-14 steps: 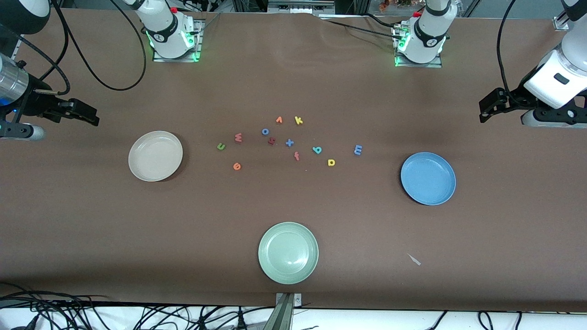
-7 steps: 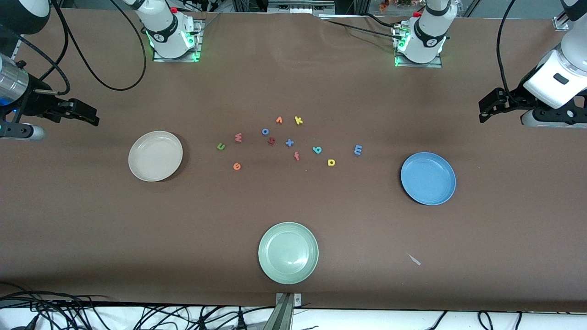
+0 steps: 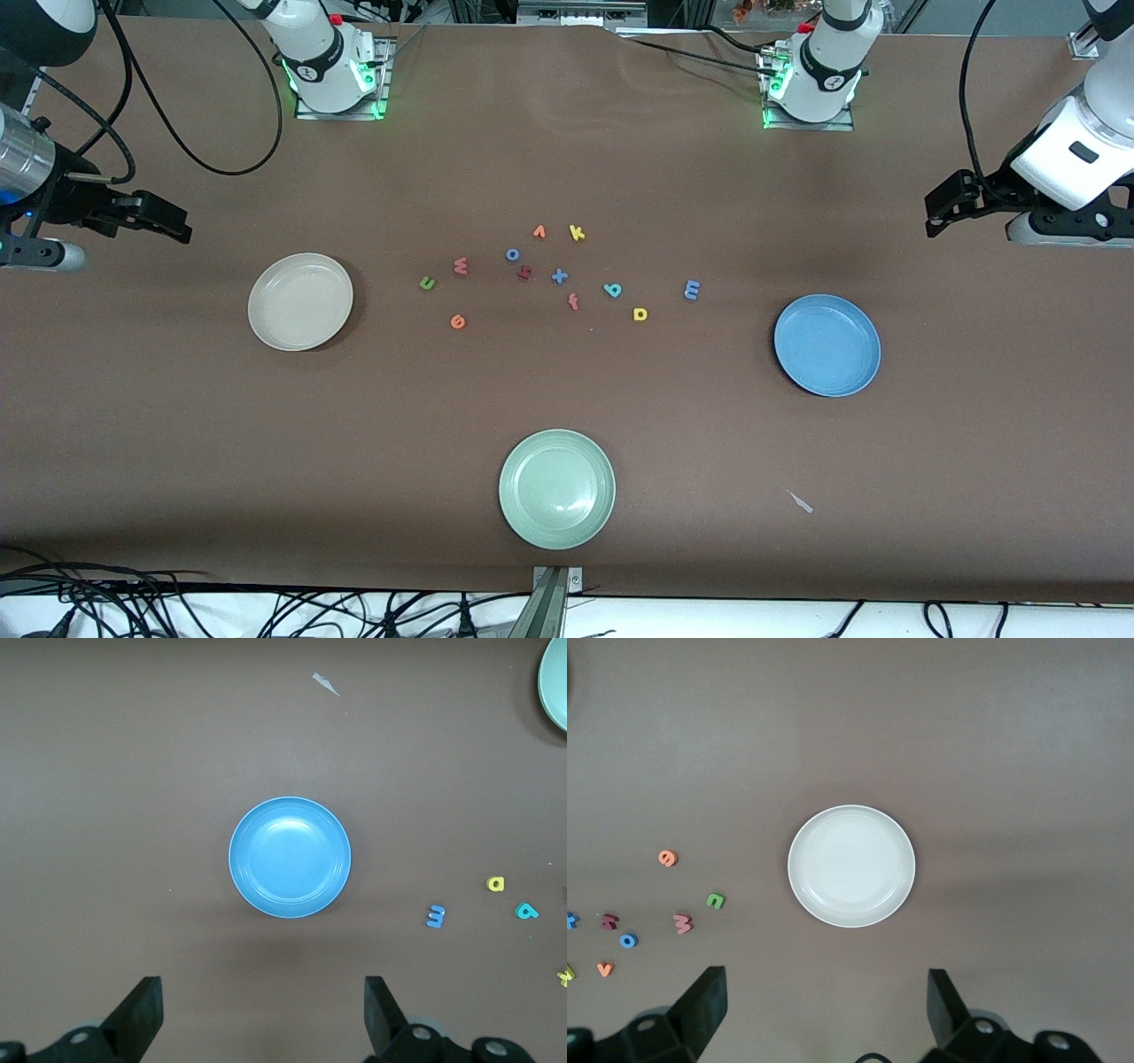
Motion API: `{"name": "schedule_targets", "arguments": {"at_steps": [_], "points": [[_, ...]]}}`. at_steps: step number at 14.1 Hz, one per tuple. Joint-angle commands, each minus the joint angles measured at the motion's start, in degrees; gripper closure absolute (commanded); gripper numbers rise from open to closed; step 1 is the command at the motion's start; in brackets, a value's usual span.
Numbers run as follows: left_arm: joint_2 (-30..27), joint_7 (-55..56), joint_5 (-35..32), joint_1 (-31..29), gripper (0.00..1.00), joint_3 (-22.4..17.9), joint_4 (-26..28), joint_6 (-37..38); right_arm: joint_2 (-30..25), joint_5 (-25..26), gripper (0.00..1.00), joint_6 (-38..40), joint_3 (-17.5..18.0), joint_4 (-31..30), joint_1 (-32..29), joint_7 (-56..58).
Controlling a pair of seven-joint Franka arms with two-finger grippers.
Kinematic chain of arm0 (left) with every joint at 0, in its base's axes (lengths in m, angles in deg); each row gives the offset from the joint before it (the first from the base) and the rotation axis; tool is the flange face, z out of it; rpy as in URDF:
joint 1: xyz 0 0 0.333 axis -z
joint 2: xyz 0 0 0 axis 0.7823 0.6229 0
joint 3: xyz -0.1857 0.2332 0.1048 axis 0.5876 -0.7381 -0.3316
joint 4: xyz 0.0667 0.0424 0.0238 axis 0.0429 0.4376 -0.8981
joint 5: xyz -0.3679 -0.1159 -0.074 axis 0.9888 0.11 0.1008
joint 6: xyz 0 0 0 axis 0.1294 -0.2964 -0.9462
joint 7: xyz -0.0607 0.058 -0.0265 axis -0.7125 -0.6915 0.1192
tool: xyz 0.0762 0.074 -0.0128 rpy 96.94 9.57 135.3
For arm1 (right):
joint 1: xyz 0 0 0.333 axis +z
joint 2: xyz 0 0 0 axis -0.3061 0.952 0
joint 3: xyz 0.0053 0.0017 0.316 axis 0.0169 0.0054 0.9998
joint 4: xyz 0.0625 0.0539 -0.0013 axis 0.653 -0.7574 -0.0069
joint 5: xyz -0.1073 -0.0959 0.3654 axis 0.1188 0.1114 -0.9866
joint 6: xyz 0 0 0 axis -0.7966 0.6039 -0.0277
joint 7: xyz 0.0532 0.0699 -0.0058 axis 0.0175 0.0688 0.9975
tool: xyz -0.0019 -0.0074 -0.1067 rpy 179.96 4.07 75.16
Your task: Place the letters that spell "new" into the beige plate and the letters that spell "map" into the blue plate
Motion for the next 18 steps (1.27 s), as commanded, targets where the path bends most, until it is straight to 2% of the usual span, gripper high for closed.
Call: {"name": "schedule_targets", "arguments": {"at_steps": [1,14,16,18], "points": [[0.8,-0.4,0.7,-0.2,0.0,0.1,-2.0,1.6,0.1,0.0,0.0,0.9,-0.3,0.7,0.1,0.6],[0.9,-1.0,1.4,-0.5,0.0,0.0,-2.0,2.6,0.2,-0.8,0.0,0.4,0.2,0.6,0.5,-0.5],[1.0,-0.8,1.4,-0.2,0.0,0.0,-2.0,2.6,1.1,-1.1,0.0,-0.4,0.6,0.7,1.4,-0.5],[2.3,-0.8,1.4,0.0,0.0,0.2,-2.0,3.5,3.2,-0.4,0.0,-0.4,0.6,0.8,5.0,0.3]]}}
